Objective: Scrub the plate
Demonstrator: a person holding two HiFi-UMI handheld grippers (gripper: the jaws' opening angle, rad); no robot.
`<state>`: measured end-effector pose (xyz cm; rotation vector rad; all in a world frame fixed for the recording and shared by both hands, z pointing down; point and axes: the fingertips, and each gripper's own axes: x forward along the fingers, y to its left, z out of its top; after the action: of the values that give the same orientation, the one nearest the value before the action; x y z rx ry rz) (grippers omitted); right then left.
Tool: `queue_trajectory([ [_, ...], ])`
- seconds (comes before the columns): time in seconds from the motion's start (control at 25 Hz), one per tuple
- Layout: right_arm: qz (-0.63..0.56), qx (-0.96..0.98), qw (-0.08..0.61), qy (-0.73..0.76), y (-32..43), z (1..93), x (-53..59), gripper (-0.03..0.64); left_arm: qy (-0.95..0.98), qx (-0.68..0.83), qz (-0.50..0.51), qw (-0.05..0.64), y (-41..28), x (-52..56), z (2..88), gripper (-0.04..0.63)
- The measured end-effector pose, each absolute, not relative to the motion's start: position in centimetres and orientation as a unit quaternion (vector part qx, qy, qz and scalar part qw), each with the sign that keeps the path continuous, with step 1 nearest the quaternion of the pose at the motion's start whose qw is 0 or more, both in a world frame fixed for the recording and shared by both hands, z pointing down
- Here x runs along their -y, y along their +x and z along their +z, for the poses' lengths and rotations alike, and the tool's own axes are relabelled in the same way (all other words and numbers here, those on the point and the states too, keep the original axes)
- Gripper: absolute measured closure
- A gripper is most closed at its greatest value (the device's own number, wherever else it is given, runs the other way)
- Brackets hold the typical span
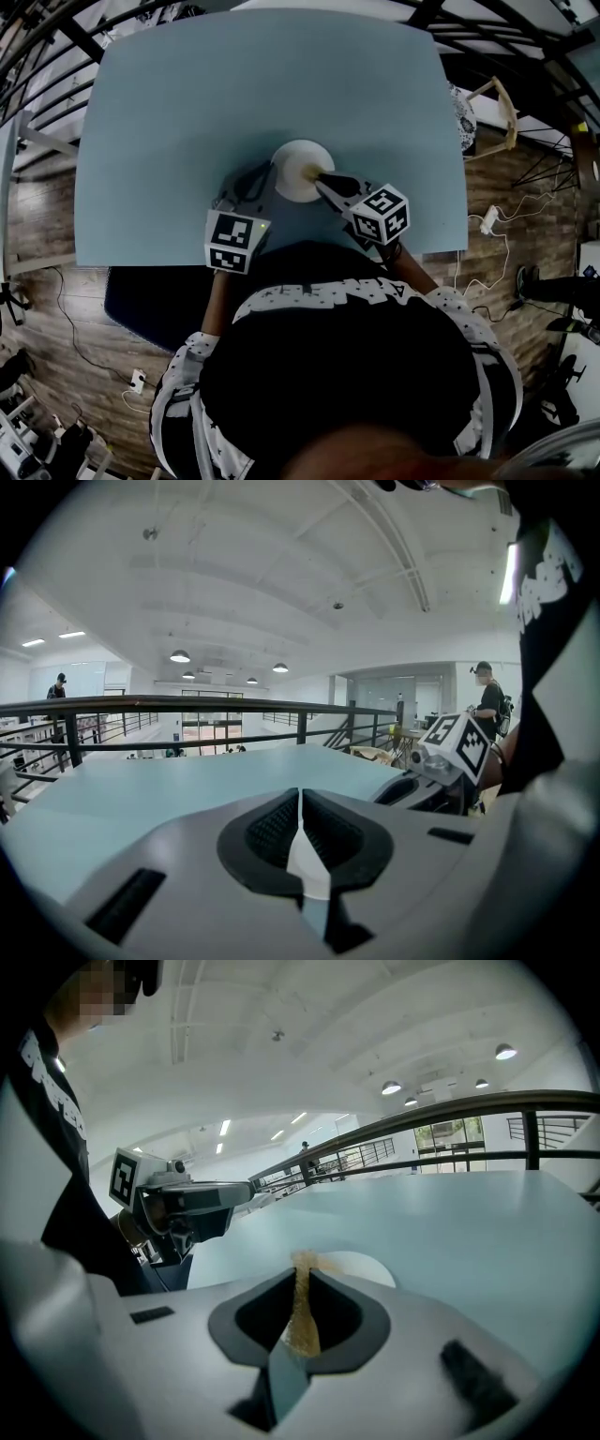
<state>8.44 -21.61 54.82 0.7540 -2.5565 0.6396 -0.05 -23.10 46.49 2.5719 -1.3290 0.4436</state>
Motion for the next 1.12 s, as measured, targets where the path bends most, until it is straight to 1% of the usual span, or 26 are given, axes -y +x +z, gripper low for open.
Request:
queue_trajectory([
  [1.12,0.227,0.912,0.162,0.300,9.4,52.4,23.5,0.565,0.874,0.445,0.158,0.113,-0.1,22.8,47.5,0.580],
])
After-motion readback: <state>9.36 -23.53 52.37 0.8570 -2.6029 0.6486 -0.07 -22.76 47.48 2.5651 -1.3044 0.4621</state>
